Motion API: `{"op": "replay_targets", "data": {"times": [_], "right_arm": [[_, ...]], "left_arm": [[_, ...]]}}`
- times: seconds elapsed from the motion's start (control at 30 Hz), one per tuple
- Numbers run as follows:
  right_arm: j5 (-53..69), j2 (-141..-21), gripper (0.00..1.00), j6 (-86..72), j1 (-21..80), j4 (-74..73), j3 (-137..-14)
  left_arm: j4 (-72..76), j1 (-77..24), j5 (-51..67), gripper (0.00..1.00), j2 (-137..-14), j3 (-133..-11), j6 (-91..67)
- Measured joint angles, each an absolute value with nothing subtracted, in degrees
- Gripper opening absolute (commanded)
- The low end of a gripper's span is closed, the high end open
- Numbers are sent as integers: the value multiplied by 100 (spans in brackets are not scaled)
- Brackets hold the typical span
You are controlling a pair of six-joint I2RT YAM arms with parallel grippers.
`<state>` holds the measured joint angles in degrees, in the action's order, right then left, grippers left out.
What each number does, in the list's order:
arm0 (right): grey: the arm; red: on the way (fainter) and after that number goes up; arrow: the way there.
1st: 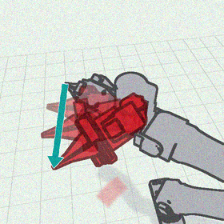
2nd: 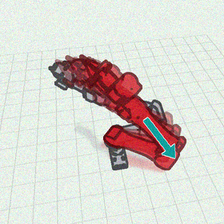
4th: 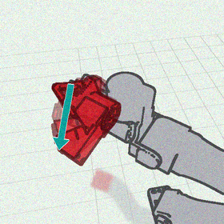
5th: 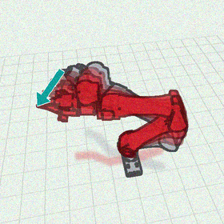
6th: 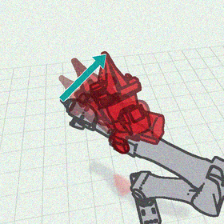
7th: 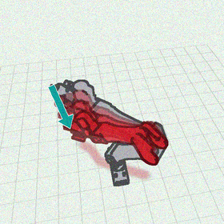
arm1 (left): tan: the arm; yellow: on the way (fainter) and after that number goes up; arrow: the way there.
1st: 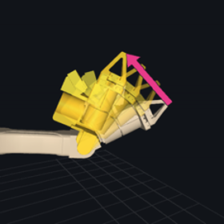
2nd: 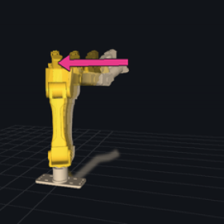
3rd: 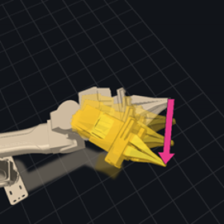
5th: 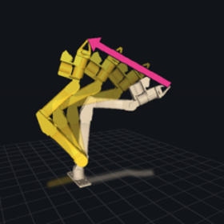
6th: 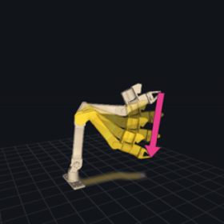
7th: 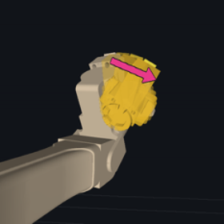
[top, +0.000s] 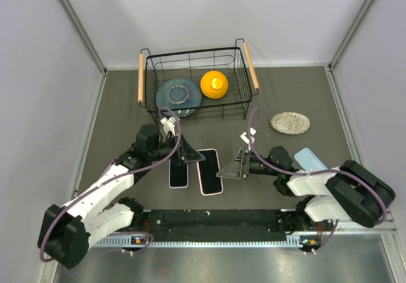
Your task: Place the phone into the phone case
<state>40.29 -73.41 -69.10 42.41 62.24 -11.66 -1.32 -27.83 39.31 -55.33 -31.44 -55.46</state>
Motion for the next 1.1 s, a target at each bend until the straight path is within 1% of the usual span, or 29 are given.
{"op": "replay_targets", "data": {"times": [0.07, 0.17, 0.27, 0.3, 0.4, 0.57, 0.6, 0.67, 0.7, 0.73, 0.83, 0.9, 0.93, 1.0, 1.1], "right_arm": [[4082, -7601, 36, -7032, 4276, 6477, -1166], [4134, -7959, 30, -7260, 4329, 6746, -1166], [4163, -8241, 19, -7432, 4388, 6855, -1168], [4169, -8313, 11, -7474, 4412, 6862, -1170], [4169, -8396, 0, -7577, 4436, 6879, -1173], [4160, -8396, 0, -7636, 4447, 6995, -1214], [4150, -8396, 0, -7629, 4449, 7024, -1214], [4132, -8396, 0, -7612, 4453, 7028, -1216], [4123, -8396, 0, -7603, 4458, 7028, -1216], [4117, -8396, 0, -7585, 4462, 7024, -1223], [4152, -8368, 0, -7544, 4501, 7059, -1326], [4167, -8322, 0, -7448, 4545, 6989, -1413], [4169, -8263, 0, -7380, 4556, 6873, -1441], [4167, -8112, 0, -7229, 4565, 6650, -1448], [4147, -7756, 0, -6947, 4574, 6152, -1481]], "left_arm": [[-130, -2749, 3913, 0, -5524, -3109, -5586], [-43, -2683, 3850, 0, -5494, -2989, -5649], [86, -2622, 3848, 0, -5446, -2810, -5741], [132, -2609, 3850, 0, -5435, -2753, -5784], [185, -2585, 3854, 0, -5428, -2718, -5828], [233, -2545, 3863, 0, -5288, -2718, -5774], [224, -2541, 3854, 6, -5260, -2718, -5732], [167, -2541, 3846, 16, -5245, -2738, -5677], [128, -2541, 3839, 33, -5242, -2755, -5640], [67, -2541, 3828, 41, -5242, -2786, -5605], [-104, -2508, 3548, 55, -5234, -2832, -5339], [-172, -2460, 3413, 61, -5210, -2832, -5247], [-178, -2453, 3321, 78, -5172, -2832, -5212], [-231, -2445, 3157, 86, -5072, -2832, -5113], [-429, -2440, 2947, 90, -4976, -2849, -5015]]}}
